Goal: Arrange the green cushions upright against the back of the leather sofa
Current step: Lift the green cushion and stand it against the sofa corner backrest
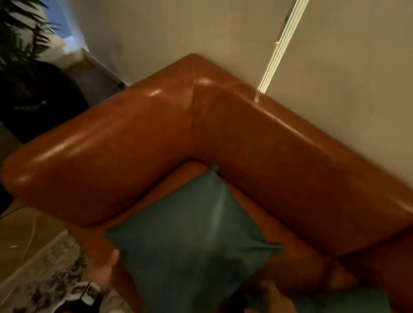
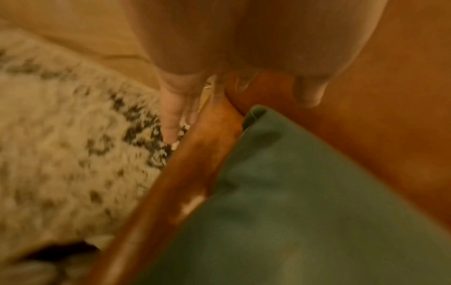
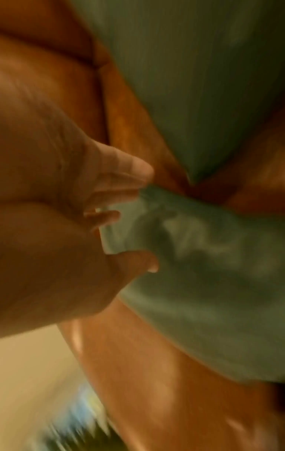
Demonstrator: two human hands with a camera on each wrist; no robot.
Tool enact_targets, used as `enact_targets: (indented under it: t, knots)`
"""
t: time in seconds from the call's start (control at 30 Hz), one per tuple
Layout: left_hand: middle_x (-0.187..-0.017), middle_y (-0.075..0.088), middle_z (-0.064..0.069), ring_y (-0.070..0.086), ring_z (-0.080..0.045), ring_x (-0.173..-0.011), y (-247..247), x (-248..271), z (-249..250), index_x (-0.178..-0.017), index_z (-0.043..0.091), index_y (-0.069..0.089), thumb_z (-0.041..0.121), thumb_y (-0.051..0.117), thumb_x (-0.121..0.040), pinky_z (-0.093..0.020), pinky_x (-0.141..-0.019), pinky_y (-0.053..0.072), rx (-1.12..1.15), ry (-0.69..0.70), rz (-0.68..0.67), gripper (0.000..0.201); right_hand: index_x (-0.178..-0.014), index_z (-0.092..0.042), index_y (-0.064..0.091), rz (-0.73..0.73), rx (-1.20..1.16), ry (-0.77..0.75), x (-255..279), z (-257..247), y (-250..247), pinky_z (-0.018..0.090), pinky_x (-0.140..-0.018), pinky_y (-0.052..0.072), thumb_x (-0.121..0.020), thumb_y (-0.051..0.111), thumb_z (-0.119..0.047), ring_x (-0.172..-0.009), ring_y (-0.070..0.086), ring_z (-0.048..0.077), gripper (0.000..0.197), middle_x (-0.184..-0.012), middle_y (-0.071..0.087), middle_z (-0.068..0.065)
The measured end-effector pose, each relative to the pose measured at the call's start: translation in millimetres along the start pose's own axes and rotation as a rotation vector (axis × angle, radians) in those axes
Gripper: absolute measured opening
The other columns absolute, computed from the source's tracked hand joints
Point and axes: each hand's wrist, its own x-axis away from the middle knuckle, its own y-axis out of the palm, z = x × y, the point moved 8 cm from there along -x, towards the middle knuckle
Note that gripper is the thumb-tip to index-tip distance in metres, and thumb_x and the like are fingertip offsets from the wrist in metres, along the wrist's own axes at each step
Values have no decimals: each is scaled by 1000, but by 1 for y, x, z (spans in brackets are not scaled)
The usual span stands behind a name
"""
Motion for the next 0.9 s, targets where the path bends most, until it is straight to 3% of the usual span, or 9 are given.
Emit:
enact_targets:
  t: [0.13, 0.23, 0.33, 0.43, 0.57, 0.63, 0.7, 0.77, 0.9]
  knots:
    - [-116, 64, -19, 60, -36, -103, 35, -72, 12, -110, 8, 59, 55, 57, -82, -52, -94, 46, 294, -115, -231, 55, -139, -19, 32, 45, -193, 181, -61, -11, 46, 43, -92, 53, -38, 84, -67, -117, 57, 35, 123, -135, 53, 10]
    - [-134, 60, -11, 59, -35, -116, 25, -114, 35, -124, 22, 57, 47, 76, -66, -55, -102, 43, 186, 138, -48, 66, -147, -30, 17, 39, -428, 298, -74, -1, 96, 49, -69, 60, -43, 90, -51, -111, 56, 38, 129, -139, 47, 12]
    - [-144, 51, -6, 52, -30, -128, 25, -125, 71, -142, 29, 39, 40, 78, -67, -49, -110, 38, 100, 313, -34, 86, -146, -34, 19, 38, -574, 382, -72, 20, 130, 43, -58, 59, -12, 89, -59, -104, 61, 38, 153, -136, 49, 12]
    - [-149, 42, -16, 44, -35, -134, 24, -120, 84, -149, 11, 24, 30, 70, -81, -44, -113, 34, -190, 355, 27, 84, -145, -37, 21, 85, -693, 361, -72, 25, 127, 47, -67, 57, -25, 94, -48, -92, 62, 30, 141, -134, 51, 12]
    - [-141, 48, -22, 50, -38, -127, 16, -94, 22, -137, -2, 35, 8, 69, -81, -45, -109, 37, -187, 258, 33, 66, -140, -33, 31, 98, -599, 303, -76, 41, 108, 53, -80, 58, -19, 85, -69, -98, 64, 28, 137, -124, 61, 9]
    - [-124, 60, -21, 65, -37, -102, 7, -91, -30, -132, 5, 44, 11, 68, -83, -49, -87, 53, -78, 49, -74, 55, -137, -29, 38, 28, -591, 315, -75, 49, 106, 45, -70, 59, -16, 85, -67, -100, 63, 25, 135, -121, 63, 7]
    - [-109, 62, -22, 68, -36, -82, -28, -101, -58, -129, 3, 44, 29, 65, -85, -47, -75, 54, -33, -107, 59, 55, -128, -25, 48, -10, -561, 337, -69, 47, 101, 39, -67, 55, -11, 85, -69, -103, 62, 25, 130, -121, 64, 5]
    - [-133, 54, -23, 57, -43, -113, -53, -113, -49, -134, 6, 42, 44, 60, -84, -51, -98, 43, -42, -98, 225, 66, -121, -27, 51, -87, -547, 374, -61, 37, 103, 38, -70, 51, -15, 85, -69, -107, 59, 28, 119, -120, 61, 2]
    - [-145, 46, -13, 45, -38, -131, -5, -119, -27, -143, 15, 40, 47, 46, -92, -46, -101, 42, -83, -39, -62, 60, -128, -29, 49, -124, -615, 401, -60, 33, 116, 45, -84, 49, -41, 80, -70, -108, 58, 30, 101, -125, 58, 4]
